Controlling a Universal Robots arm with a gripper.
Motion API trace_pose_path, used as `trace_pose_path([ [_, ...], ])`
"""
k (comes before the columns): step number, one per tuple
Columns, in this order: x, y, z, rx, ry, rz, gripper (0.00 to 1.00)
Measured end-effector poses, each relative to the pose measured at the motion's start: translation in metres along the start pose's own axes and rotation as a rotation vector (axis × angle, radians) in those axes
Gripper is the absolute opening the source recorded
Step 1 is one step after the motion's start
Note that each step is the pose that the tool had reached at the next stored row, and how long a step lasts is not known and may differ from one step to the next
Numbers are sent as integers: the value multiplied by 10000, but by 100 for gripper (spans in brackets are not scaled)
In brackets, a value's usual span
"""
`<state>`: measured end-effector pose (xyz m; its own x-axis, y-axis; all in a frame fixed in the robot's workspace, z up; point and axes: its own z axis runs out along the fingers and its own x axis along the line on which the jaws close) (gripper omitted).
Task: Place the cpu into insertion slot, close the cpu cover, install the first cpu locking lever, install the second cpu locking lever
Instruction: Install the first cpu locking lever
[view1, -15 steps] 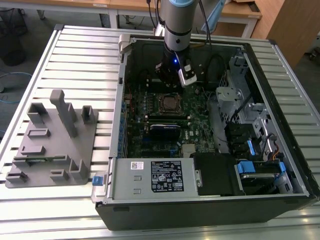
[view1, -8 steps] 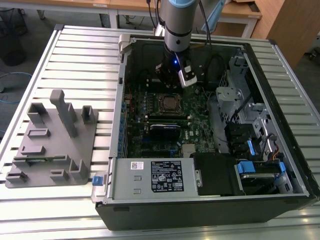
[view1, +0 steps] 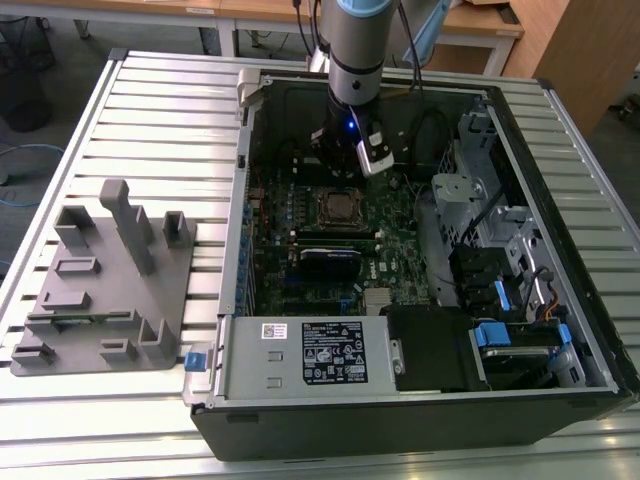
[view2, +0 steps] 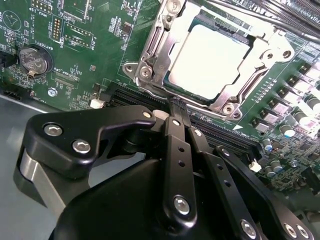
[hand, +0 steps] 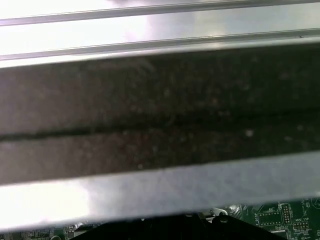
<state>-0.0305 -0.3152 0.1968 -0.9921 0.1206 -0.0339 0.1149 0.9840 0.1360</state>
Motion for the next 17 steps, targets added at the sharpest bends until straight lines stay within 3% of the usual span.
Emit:
trace_pose_path([
  [13, -1, -5, 23, -3, -1, 0, 10],
  [17, -15, -3, 24, -47, 3, 3, 10],
])
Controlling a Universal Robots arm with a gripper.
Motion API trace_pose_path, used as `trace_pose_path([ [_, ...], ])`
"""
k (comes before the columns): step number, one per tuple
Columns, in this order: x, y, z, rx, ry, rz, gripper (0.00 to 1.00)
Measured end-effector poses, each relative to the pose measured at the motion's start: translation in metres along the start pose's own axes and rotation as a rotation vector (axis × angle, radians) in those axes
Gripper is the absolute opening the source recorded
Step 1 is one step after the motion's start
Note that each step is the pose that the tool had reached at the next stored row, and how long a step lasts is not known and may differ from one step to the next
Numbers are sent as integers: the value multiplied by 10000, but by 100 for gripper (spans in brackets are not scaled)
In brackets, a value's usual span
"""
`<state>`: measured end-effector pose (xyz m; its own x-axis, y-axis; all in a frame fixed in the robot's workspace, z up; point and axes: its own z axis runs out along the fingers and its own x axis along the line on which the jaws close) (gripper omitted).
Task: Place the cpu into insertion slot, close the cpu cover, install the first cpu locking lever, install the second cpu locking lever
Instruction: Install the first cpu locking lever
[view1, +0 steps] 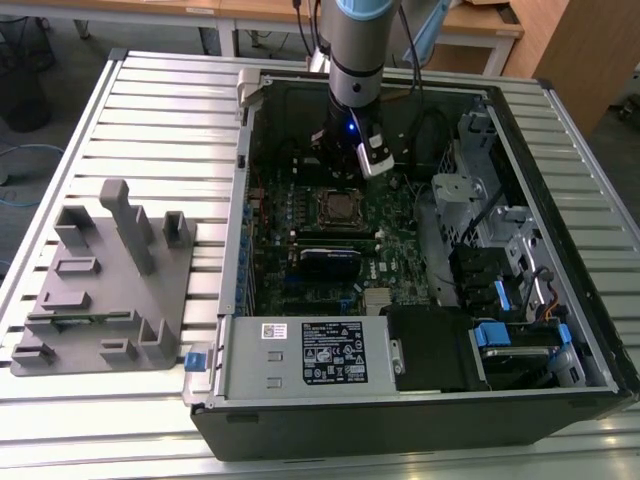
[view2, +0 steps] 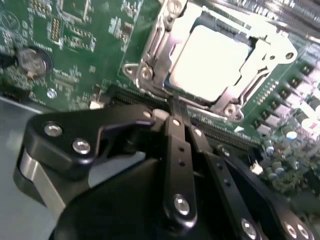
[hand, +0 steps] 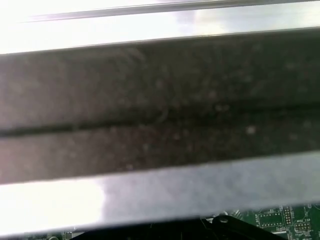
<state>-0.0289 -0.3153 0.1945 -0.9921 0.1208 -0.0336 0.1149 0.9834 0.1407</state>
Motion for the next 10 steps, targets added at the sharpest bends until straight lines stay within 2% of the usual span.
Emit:
trace_pose_path([
  [6, -15, 7, -24, -9, 22, 3, 10],
  [10, -16, 12, -69, -2, 27, 3, 10],
])
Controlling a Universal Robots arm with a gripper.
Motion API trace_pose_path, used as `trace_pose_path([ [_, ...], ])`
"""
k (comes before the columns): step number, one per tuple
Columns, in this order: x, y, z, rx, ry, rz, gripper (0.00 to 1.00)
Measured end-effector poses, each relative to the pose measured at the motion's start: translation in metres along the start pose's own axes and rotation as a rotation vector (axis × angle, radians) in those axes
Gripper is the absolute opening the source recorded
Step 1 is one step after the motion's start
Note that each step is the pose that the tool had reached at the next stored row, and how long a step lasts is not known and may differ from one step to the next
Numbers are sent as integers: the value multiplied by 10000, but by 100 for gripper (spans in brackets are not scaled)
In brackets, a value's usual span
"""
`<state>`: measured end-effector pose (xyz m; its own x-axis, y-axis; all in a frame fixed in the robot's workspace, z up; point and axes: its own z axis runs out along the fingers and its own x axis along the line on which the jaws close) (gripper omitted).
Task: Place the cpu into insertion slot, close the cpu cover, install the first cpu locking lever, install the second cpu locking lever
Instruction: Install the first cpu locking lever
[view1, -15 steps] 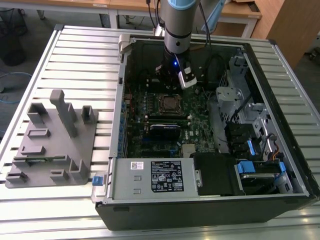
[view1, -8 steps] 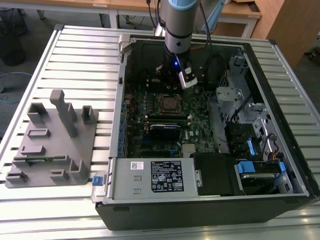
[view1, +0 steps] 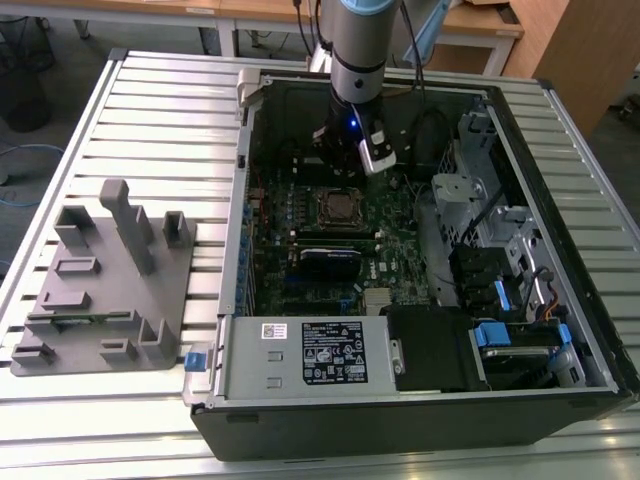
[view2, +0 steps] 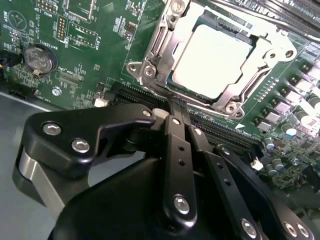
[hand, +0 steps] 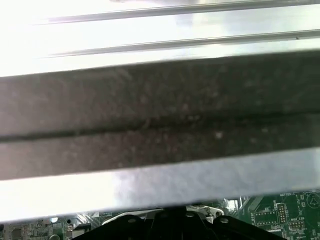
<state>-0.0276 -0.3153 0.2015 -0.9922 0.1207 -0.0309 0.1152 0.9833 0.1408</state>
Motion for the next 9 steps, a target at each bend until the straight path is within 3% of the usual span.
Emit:
trace_pose_path([
  [9, -3, 13, -95, 7, 11, 1, 10],
])
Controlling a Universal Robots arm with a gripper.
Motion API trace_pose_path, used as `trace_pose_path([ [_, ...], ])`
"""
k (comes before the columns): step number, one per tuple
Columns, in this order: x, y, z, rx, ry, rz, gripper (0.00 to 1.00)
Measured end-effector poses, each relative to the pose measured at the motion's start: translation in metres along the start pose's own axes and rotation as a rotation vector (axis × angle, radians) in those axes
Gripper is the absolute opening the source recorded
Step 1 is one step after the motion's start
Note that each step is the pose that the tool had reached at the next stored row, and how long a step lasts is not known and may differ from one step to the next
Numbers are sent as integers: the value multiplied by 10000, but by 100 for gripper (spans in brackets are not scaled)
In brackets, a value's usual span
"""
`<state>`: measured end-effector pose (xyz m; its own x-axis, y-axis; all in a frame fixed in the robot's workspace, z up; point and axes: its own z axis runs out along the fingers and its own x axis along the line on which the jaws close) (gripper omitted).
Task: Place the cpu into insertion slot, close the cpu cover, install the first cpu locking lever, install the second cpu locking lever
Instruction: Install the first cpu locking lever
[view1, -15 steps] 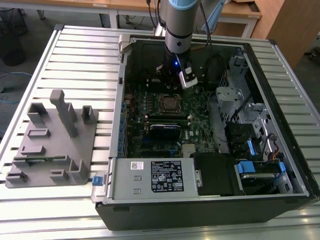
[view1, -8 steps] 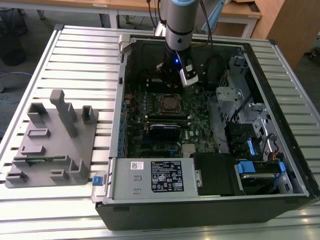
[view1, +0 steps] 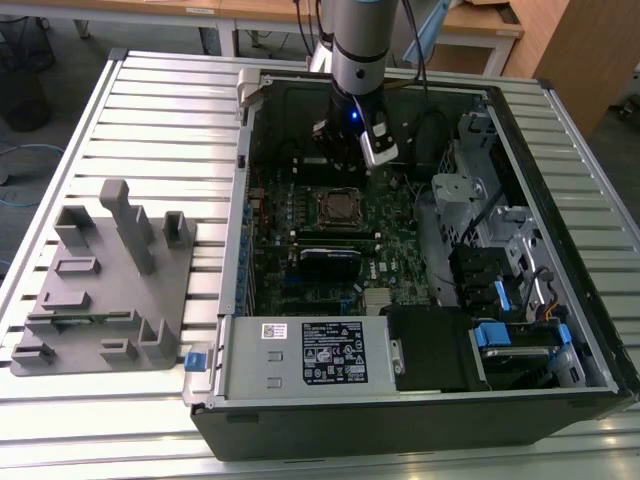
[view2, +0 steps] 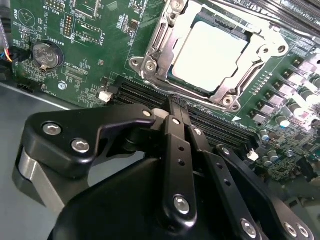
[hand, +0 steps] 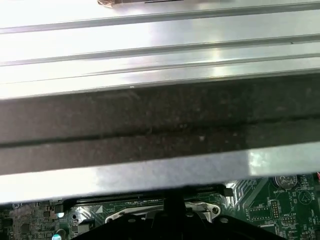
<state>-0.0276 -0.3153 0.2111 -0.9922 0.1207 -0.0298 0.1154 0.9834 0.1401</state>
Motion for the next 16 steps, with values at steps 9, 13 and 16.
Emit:
trace_pose_path([
  [9, 0, -53, -19, 15, 1, -1, 10],
  [13, 2, -126, -29, 30, -1, -1, 10],
  [16, 8, -153, -33, 130, -13, -4, 10],
])
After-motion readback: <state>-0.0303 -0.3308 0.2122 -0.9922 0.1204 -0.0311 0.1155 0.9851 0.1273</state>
